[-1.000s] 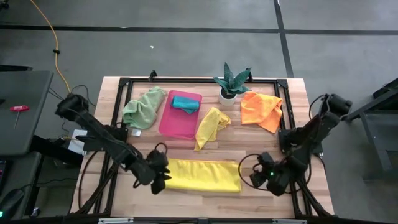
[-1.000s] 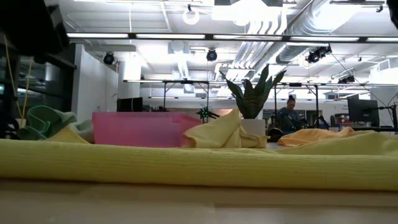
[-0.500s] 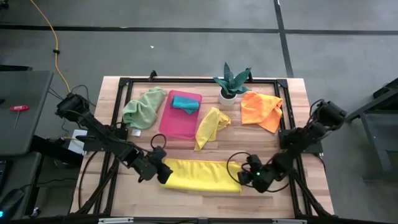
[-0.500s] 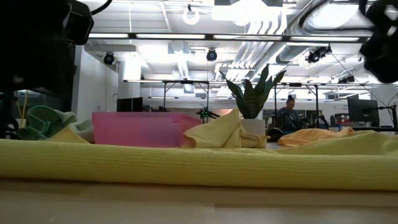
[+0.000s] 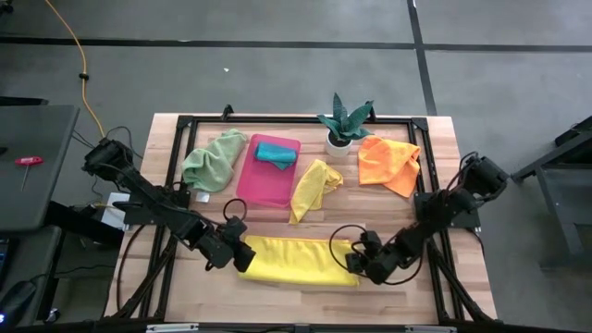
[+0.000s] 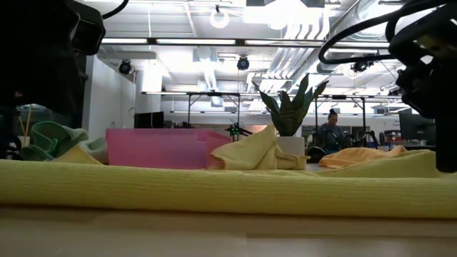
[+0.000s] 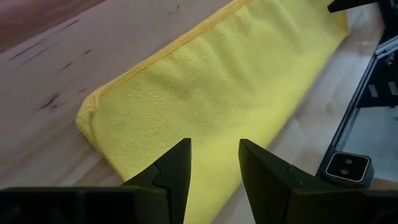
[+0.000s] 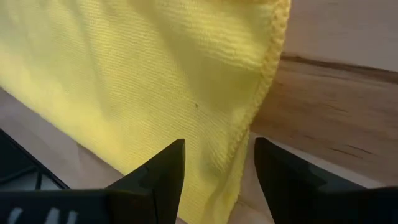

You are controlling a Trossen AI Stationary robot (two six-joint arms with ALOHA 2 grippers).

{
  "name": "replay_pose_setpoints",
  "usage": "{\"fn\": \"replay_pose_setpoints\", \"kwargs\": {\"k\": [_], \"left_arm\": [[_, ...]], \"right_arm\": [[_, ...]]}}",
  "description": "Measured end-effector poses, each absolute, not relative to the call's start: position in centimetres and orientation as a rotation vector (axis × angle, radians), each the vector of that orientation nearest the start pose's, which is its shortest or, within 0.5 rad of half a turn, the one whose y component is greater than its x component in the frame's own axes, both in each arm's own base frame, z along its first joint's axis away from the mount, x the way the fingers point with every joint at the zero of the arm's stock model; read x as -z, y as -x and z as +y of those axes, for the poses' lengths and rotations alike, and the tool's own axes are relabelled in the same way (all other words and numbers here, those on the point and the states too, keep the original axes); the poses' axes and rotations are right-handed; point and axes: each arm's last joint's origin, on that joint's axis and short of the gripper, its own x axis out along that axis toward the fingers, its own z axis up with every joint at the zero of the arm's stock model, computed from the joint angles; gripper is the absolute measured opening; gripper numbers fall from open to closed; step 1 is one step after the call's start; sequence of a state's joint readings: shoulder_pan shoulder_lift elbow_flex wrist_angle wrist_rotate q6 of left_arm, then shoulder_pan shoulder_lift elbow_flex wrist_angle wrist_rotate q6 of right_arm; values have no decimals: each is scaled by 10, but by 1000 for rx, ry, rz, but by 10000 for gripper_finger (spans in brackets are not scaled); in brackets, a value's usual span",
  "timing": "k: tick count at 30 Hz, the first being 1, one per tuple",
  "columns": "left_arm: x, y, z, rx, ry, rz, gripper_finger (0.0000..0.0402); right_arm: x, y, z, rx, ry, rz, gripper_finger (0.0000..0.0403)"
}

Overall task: Fold microfiber towels
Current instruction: Fold the bottom yellow microfiber cloth

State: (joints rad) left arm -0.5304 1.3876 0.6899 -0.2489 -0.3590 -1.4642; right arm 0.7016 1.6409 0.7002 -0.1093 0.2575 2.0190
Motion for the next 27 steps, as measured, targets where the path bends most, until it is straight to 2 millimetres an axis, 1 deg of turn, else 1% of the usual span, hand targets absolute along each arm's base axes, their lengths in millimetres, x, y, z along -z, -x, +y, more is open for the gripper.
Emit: {"fn": "replay_pose_setpoints", "kwargs": {"k": [3,5,9,14,15,17,20,23,27], "left_arm": [[-175,-224,-120,-470,962,767,124],[-175,-224,-120,-471,961,766,124],[-175,-224,-119,-471,961,765,124],[-175,-224,-119,-472,961,766,124],[-175,-224,-119,-472,961,766,124],[-175,-224,-119,-471,961,765,124],[-175,-224,-120,-471,961,766,124],[-175,-224,-120,-470,961,765,124],[-175,-224,-120,-470,961,765,124]], "right_arm": [[-121,-220,172,634,-1355,908,176],[-121,-221,171,635,-1354,905,161],[-120,-221,170,631,-1331,904,109],[-119,-220,169,628,-1265,923,17],[-119,-219,169,620,-1250,925,9],[-122,-216,166,632,-1209,936,11],[-133,-199,157,702,-1117,974,3],[-153,-177,152,738,-1082,1031,2],[-178,-146,137,802,-1047,1086,1]]}}
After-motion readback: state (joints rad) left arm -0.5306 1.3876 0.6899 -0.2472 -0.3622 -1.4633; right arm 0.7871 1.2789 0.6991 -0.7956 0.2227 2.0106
